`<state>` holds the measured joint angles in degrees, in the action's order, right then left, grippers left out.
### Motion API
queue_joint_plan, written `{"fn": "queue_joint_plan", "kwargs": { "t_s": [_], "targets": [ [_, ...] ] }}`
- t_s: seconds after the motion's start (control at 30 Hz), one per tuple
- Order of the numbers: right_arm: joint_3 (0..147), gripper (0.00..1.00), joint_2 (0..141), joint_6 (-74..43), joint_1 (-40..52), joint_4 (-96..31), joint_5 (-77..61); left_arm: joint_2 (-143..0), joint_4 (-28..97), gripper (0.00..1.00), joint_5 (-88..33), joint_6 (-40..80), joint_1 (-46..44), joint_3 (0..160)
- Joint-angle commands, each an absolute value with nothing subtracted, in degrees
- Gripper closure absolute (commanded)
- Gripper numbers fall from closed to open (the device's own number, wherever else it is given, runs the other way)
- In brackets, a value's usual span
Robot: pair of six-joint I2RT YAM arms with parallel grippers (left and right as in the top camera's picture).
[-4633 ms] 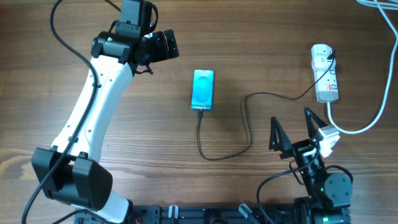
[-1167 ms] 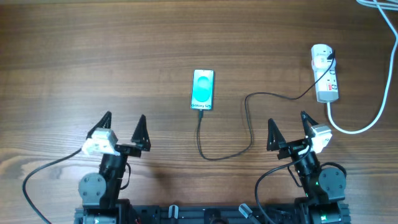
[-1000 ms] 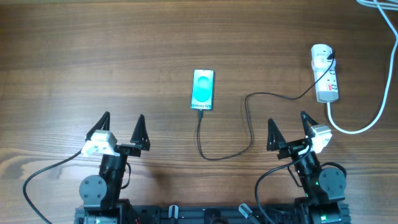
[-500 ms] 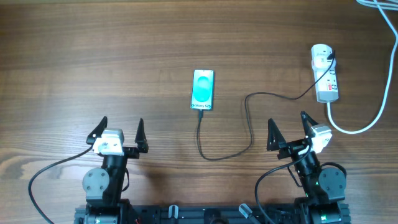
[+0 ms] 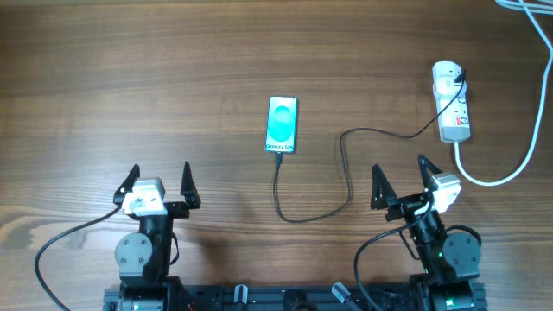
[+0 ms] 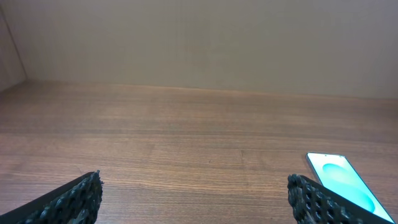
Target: Plug charger to phone and switch on socket
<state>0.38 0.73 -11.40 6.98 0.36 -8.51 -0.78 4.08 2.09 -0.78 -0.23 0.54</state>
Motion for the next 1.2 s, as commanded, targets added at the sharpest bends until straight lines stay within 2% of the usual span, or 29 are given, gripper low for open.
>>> {"fn": "queue_joint_plan", "kwargs": {
  "t_s": [0.0, 0.6, 0.83, 1.17],
  "targets": [
    [0.3, 0.00, 0.2, -10.6, 7.3, 0.5, -7.7, -0.1, 4.1, 0.00, 1.6, -1.1, 0.3, 0.3],
    [0.3, 0.00, 0.2, -10.4, 6.7, 0.4, -7.4, -0.4, 4.1, 0.00, 1.6, -1.1, 0.3, 0.3],
    [0.3, 0.00, 0.2, 1.5, 4.5, -0.2, -3.4, -0.4, 4.1, 0.00, 1.6, -1.1, 0.3, 0.3],
    [0.3, 0.00, 0.2, 1.3, 3.8, -0.2, -2.6, -0.4, 4.1, 0.00, 1.6, -1.0, 0.3, 0.3]
  ]
}}
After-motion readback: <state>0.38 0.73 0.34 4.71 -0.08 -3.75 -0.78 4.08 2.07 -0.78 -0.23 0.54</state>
